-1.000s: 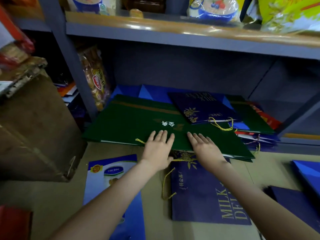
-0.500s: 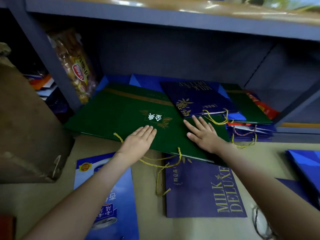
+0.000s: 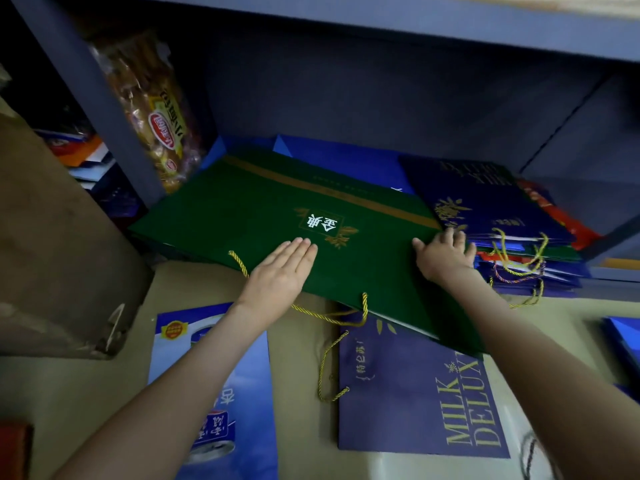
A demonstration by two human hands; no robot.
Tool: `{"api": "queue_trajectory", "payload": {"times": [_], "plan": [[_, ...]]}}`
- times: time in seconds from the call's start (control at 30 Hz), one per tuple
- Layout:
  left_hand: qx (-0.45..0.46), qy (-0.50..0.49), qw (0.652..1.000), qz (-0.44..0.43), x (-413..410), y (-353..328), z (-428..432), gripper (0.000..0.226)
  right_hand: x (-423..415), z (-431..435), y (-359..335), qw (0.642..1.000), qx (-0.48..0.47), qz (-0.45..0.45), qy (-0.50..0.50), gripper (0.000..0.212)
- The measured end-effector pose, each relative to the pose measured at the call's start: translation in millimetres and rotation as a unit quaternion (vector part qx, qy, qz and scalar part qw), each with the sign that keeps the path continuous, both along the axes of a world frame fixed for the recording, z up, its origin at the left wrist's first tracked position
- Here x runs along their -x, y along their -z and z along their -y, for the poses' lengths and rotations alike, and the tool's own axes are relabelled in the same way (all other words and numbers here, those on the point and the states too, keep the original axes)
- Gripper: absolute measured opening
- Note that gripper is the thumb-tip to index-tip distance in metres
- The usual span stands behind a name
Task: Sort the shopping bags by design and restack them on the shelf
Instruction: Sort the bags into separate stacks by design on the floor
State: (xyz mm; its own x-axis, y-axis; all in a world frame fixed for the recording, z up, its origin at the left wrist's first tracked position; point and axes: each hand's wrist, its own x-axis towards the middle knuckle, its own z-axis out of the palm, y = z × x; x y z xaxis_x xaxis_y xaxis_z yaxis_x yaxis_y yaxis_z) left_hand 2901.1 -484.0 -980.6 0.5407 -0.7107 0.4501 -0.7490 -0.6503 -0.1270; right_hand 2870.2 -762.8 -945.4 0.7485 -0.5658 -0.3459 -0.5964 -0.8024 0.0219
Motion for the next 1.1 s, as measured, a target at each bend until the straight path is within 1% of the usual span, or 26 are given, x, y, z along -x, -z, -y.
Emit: {"api": "queue_trajectory", "payload": {"times": [0.03,0.07,0.13,0.17,0.2,0.3,0.37,0.43,0.5,0.53,0.6,0.63,0.67,0.7,0.73,0.77,0.83,0.87,0.93,1.0,1.03,1.1], "plan": [[0.013,-0.001,1.000,0.011,-1,-4,1,0.048,7,-2,-10,1.000,-0.017,0.010,-0.019,0.068],[0.024,-0.001,1.000,0.020,-1,-9,2,0.048,16,-8,-22,0.996,-0.048,0.035,-0.064,0.069],[0.043,-0.002,0.998,0.035,-1,-20,4,0.046,39,-34,-50,0.970,-0.138,0.102,-0.171,0.069],[0.051,-0.003,0.998,0.043,-1,-26,5,0.045,52,-50,-64,0.953,-0.165,0.124,-0.220,0.069],[0.060,-0.003,0.997,0.051,1,-33,5,0.044,62,-65,-77,0.941,-0.166,0.132,-0.264,0.069],[0.084,0.003,0.994,0.068,10,-52,0,0.042,79,-93,-96,0.935,-0.071,0.111,-0.329,0.078],[0.096,0.001,0.992,0.077,19,-65,-7,0.044,83,-102,-101,0.929,0.000,0.113,-0.352,0.078],[0.104,0.003,0.991,0.079,28,-78,-12,0.045,90,-111,-102,0.922,0.056,0.128,-0.361,0.077],[0.116,0.004,0.989,0.087,36,-94,-15,0.045,100,-120,-108,0.914,0.096,0.160,-0.359,0.091],[0.127,0.006,0.987,0.096,39,-102,-17,0.044,104,-121,-110,0.909,0.112,0.194,-0.352,0.096],[0.150,0.009,0.982,0.117,47,-117,-17,0.043,109,-118,-111,0.883,0.156,0.270,-0.351,0.088],[0.160,0.009,0.979,0.127,50,-124,-17,0.043,111,-117,-114,0.867,0.177,0.303,-0.354,0.078],[0.169,0.007,0.976,0.138,53,-130,-16,0.047,114,-116,-119,0.843,0.203,0.343,-0.360,0.063],[0.175,0.005,0.974,0.146,55,-137,-14,0.052,116,-114,-125,0.820,0.230,0.377,-0.364,0.053],[0.177,0.005,0.972,0.153,57,-141,-11,0.056,117,-112,-129,0.813,0.246,0.387,-0.359,0.053],[0.176,0.008,0.971,0.160,59,-145,-7,0.057,119,-109,-133,0.815,0.254,0.384,-0.352,0.056],[0.174,0.020,0.969,0.176,63,-146,6,0.048,126,-97,-135,0.827,0.254,0.370,-0.339,0.059],[0.172,0.032,0.969,0.177,66,-145,15,0.041,132,-89,-134,0.831,0.253,0.369,-0.331,0.059],[0.170,0.057,0.971,0.160,76,-142,36,0.039,150,-67,-131,0.848,0.247,0.362,-0.300,0.057],[0.167,0.078,0.974,0.133,89,-135,61,0.038,174,-43,-127,0.884,0.221,0.318,-0.262,0.069],[0.164,0.095,0.975,0.119,98,-130,74,0.035,189,-32,-124,0.901,0.207,0.296,-0.239,0.066],[0.159,0.143,0.971,0.107,117,-116,100,0.027,223,-11,-114,0.926,0.192,0.266,-0.188,0.046]]}}
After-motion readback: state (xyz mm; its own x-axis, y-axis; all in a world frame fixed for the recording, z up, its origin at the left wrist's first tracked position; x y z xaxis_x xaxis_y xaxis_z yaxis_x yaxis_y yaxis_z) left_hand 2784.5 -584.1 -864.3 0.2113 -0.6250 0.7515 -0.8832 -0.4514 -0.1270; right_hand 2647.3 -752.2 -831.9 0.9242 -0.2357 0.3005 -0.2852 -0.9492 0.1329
